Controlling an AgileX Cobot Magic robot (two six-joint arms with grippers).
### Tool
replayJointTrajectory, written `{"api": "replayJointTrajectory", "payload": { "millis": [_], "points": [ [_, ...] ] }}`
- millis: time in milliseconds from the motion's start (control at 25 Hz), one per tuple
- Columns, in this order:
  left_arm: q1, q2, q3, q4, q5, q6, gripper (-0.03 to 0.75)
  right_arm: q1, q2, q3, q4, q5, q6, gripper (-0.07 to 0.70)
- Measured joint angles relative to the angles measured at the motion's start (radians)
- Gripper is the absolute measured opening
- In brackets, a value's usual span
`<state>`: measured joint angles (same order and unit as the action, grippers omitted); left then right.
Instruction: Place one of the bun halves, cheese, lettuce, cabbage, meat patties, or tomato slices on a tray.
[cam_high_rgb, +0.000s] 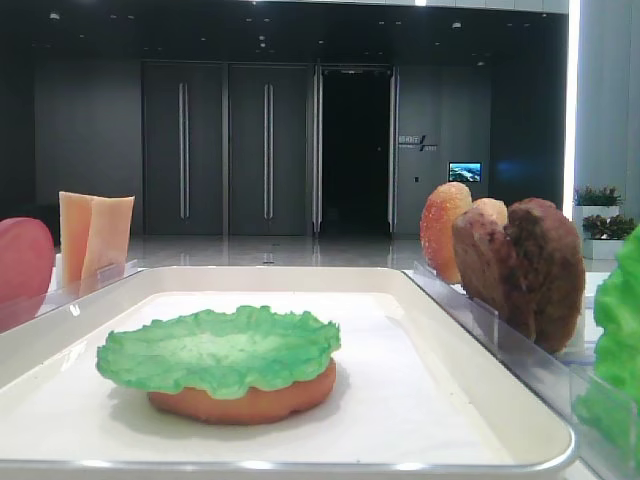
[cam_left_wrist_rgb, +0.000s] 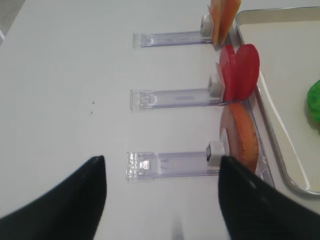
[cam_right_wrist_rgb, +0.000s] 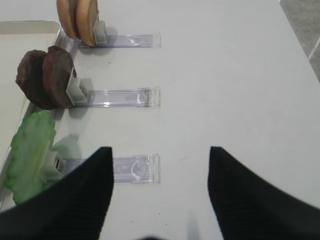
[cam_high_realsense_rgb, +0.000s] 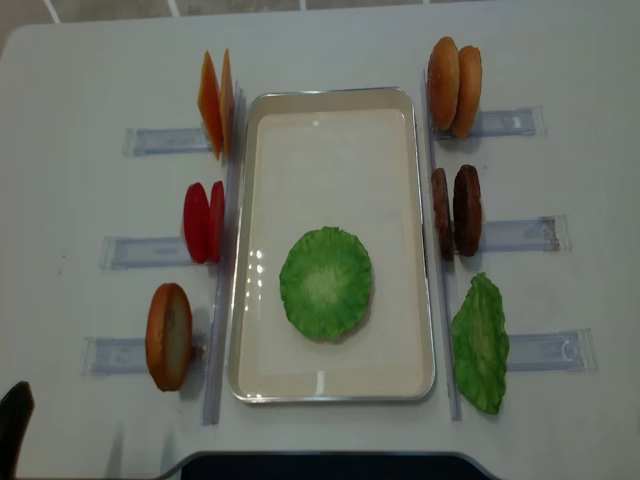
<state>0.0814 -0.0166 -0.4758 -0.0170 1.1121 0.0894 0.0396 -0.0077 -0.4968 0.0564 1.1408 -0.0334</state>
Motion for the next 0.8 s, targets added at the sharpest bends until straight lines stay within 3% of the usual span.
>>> {"api": "replayJointTrajectory", "payload": {
  "millis": [240, 480, 800],
  "points": [
    [0.000, 0.000, 0.000, -0.014, 0.000, 0.000, 0.543, 0.000, 0.000, 0.000, 0.000, 0.000, 0.000, 0.428],
    [0.000, 0.000, 0.000, -0.043, 0.000, 0.000, 0.676, 0.000, 0.000, 0.000, 0.000, -0.001, 0.000, 0.428],
    [0.000, 0.000, 0.000, -0.045, 0.000, 0.000, 0.692, 0.000, 0.000, 0.000, 0.000, -0.002, -0.001, 0.418]
  ]
}}
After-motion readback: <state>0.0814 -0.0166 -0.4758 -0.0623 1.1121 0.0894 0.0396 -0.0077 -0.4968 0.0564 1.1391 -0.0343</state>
